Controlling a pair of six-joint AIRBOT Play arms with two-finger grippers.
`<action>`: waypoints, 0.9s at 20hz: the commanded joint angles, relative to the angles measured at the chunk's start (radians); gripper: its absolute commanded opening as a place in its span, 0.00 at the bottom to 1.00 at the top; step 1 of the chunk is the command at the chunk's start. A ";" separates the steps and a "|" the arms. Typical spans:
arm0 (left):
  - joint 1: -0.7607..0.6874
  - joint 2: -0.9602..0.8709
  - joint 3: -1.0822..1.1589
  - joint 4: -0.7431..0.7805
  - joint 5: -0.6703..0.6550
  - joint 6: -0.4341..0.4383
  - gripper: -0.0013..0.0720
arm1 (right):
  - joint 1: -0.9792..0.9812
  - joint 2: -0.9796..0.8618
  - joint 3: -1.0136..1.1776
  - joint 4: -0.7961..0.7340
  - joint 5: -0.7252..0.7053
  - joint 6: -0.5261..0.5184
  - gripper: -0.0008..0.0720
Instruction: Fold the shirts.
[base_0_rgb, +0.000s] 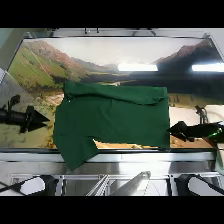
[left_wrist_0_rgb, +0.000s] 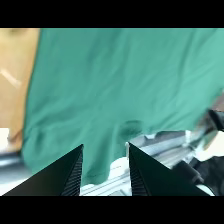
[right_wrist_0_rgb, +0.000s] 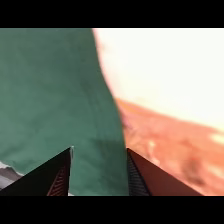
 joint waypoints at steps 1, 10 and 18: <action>0.019 0.144 -0.159 0.090 0.040 -0.050 0.42 | 0.129 -0.041 -0.045 0.009 -0.101 0.016 0.57; -0.189 0.127 -0.370 0.152 0.150 -0.079 0.42 | 0.230 -0.071 -0.041 0.096 -0.134 0.013 0.04; -0.162 0.135 -0.249 0.290 0.069 -0.116 0.42 | 0.230 -0.071 -0.041 0.097 -0.119 0.013 0.04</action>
